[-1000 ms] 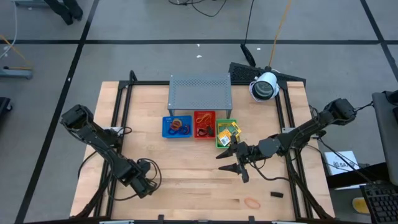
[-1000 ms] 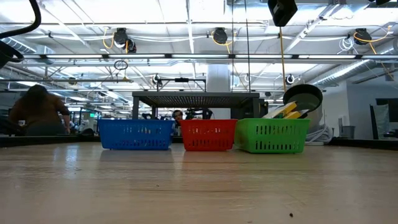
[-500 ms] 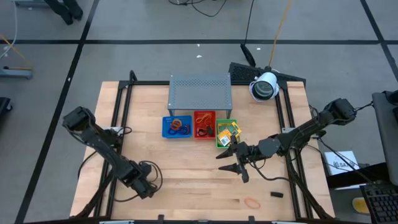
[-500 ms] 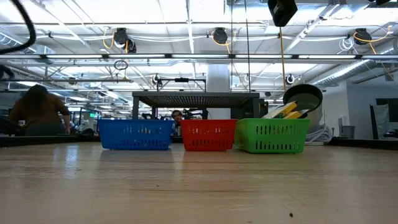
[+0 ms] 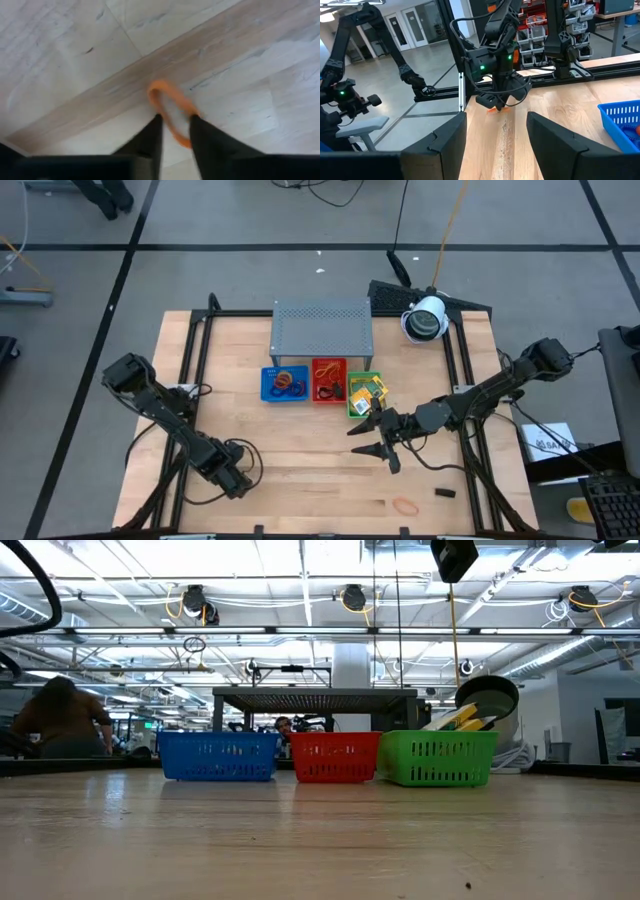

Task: Pick & Place Office Desk Supplies
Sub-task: Put the orange rubber band into the red bin

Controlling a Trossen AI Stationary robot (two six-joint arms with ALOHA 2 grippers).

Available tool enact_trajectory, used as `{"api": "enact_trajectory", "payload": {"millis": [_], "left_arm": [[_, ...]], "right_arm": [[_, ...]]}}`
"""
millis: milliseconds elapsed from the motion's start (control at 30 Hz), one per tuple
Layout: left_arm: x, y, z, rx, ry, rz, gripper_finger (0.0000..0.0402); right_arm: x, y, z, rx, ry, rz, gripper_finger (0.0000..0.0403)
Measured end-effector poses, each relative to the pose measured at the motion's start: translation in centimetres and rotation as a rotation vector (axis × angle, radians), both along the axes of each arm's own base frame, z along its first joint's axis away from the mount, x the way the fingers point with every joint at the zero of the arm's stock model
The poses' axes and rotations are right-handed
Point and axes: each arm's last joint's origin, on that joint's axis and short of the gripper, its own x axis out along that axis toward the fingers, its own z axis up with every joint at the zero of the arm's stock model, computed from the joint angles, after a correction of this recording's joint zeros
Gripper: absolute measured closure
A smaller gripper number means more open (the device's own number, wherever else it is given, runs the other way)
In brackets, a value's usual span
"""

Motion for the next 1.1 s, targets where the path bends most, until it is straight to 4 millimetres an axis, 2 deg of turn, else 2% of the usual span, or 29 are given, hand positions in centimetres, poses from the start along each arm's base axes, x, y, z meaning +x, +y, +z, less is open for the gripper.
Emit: {"api": "enact_trajectory", "payload": {"millis": [100,133,233,333,567,733,867,1100], "left_arm": [[0.1,0.2,-0.1,-0.024,-0.001,-0.069,0.0378],[0.2,0.2,0.0,-0.037,-0.002,-0.079,0.0388],[0.5,-0.1,0.8,-0.078,-0.043,-0.123,0.0387],[1.3,-0.4,2.6,-0.106,-0.156,-0.176,0.0395],[3.5,0.4,7.4,0.072,-0.546,-0.317,0.0394],[5.5,2.6,10.4,0.337,-0.770,-0.380,0.0394],[7.5,5.0,11.7,0.541,-0.847,-0.415,0.0397],[11.8,11.3,13.0,0.763,-0.952,-0.396,0.0393]], "right_arm": [[0.0,0.0,0.0,0.000,0.000,0.000,0.0206],[0.0,0.0,0.0,0.000,0.000,0.000,0.0206],[0.0,0.0,0.0,0.000,0.000,0.000,0.0206],[0.0,0.0,0.0,0.000,-0.001,0.000,0.0206],[0.0,0.0,0.1,0.004,-0.008,-0.001,0.0206],[0.0,0.0,0.1,0.005,-0.011,-0.001,0.0206],[0.0,0.0,0.1,0.005,-0.011,-0.001,0.0206],[0.0,0.0,0.2,-0.004,-0.017,-0.001,0.0206]]}}
